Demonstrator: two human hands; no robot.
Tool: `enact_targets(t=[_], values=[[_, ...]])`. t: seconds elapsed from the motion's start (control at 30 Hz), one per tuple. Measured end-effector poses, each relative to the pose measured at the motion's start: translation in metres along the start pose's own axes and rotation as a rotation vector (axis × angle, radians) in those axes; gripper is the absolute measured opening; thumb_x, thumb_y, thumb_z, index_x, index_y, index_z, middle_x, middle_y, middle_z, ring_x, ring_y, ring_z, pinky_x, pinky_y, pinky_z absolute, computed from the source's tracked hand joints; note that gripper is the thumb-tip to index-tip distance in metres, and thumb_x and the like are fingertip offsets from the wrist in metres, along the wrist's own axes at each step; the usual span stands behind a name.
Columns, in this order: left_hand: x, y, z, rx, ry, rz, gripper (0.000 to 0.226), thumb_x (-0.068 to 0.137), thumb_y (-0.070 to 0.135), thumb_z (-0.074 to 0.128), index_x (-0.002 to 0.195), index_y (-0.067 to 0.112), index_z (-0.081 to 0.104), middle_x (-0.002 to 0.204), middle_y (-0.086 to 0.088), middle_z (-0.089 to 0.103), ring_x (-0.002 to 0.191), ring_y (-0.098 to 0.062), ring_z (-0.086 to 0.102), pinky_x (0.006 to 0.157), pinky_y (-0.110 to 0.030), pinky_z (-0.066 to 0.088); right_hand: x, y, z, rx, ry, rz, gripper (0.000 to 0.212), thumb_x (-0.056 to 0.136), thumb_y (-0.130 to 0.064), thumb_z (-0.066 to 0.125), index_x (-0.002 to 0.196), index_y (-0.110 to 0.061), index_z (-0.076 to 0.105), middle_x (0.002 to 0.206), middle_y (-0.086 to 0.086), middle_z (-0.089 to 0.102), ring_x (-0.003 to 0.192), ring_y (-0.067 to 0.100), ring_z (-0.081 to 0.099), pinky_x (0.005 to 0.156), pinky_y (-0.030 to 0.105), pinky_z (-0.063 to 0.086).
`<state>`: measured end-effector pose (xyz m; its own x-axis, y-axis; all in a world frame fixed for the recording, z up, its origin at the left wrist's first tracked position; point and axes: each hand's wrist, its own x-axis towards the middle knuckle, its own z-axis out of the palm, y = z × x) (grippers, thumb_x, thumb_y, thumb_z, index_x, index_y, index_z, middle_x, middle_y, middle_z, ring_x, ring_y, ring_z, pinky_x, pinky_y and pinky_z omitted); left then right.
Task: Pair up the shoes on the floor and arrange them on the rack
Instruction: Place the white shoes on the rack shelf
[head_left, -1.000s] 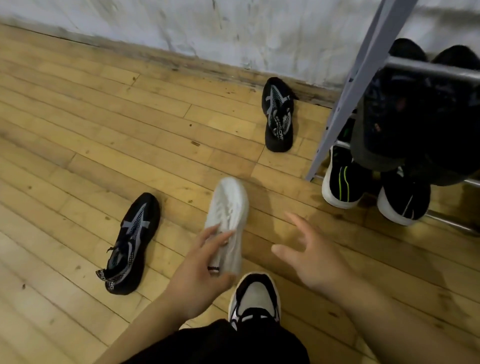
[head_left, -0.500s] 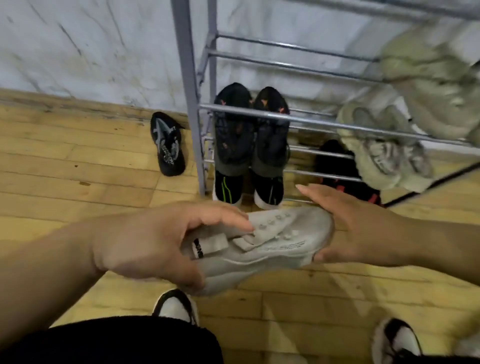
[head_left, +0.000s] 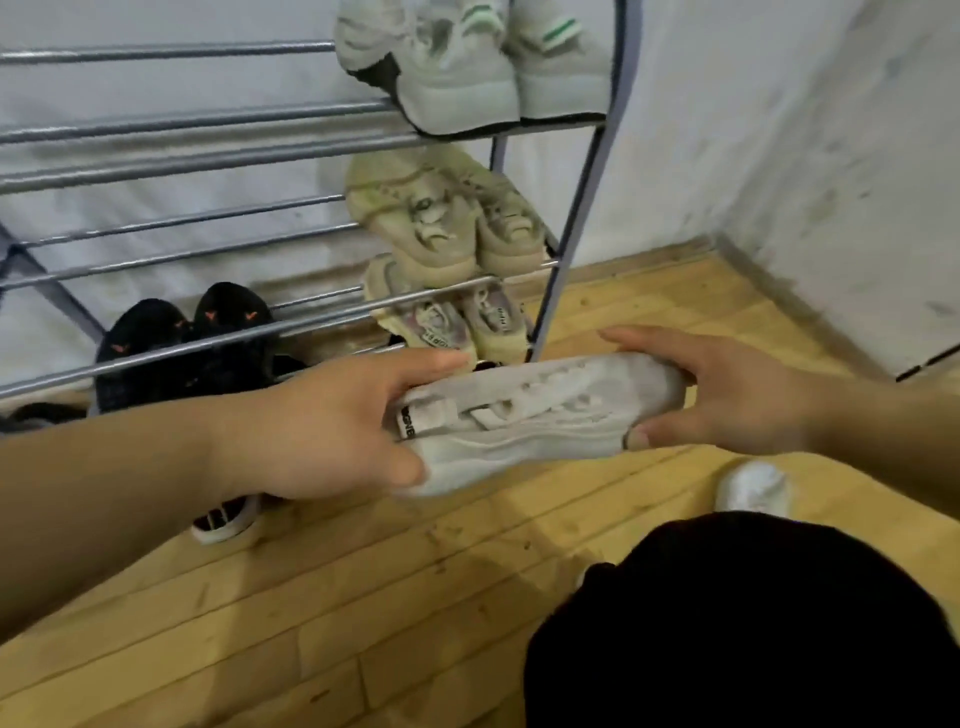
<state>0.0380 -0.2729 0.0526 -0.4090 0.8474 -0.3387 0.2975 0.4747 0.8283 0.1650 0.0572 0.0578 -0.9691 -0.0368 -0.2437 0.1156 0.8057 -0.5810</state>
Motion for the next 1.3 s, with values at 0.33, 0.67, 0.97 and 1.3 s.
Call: enact_targets(t=[0.33, 0.67, 0.97, 1.3], values=[[0.133, 0.044, 0.097, 0.097, 0.103, -0.046, 0.084, 0.082, 0.018, 0.083, 0.145, 0.056, 0.043, 0.139, 0.028, 0.054, 0.100, 0.005, 0.065, 0.078, -0.023, 0.057, -0.079, 0.163, 0.020, 0.273, 0.329, 0.323, 0.106, 0.061, -0.069, 0.080, 0.154, -0.044, 0.036, 0.151, -0.020, 0.041, 0.134, 0.004, 0.047, 0.108, 0.033, 0.046], [0.149, 0.001, 0.149, 0.092, 0.294, -0.247, 0.075, 0.082, 0.017, 0.082, 0.148, 0.036, 0.052, 0.125, 0.025, 0.060, 0.103, 0.008, 0.059, 0.075, -0.007, 0.042, -0.073, 0.307, 0.180, 0.361, 0.180, 0.986, 0.123, 0.072, -0.062, 0.082, 0.163, -0.033, 0.004, 0.166, 0.016, 0.005, 0.146, 0.042, 0.032, 0.114, 0.050, 0.040], [0.146, 0.003, 0.143, 0.114, 0.316, -0.283, 0.076, 0.081, 0.017, 0.081, 0.149, 0.036, 0.051, 0.132, 0.018, 0.060, 0.108, 0.004, 0.059, 0.078, -0.007, 0.042, -0.052, 0.306, 0.215, 0.384, 0.475, 1.185, 0.097, 0.083, -0.041, 0.067, 0.162, -0.038, 0.010, 0.157, 0.022, 0.029, 0.137, 0.045, 0.037, 0.110, 0.053, 0.037], [0.069, 0.071, 0.079, 0.201, 0.526, -0.221, 0.075, 0.083, 0.020, 0.083, 0.144, 0.049, 0.051, 0.123, 0.028, 0.060, 0.088, 0.023, 0.054, 0.076, -0.007, 0.040, -0.112, 0.201, 0.133, 0.752, 0.526, 0.691, 0.099, 0.076, -0.043, 0.081, 0.154, -0.057, 0.022, 0.156, -0.013, 0.041, 0.124, 0.017, 0.054, 0.094, 0.039, 0.051]])
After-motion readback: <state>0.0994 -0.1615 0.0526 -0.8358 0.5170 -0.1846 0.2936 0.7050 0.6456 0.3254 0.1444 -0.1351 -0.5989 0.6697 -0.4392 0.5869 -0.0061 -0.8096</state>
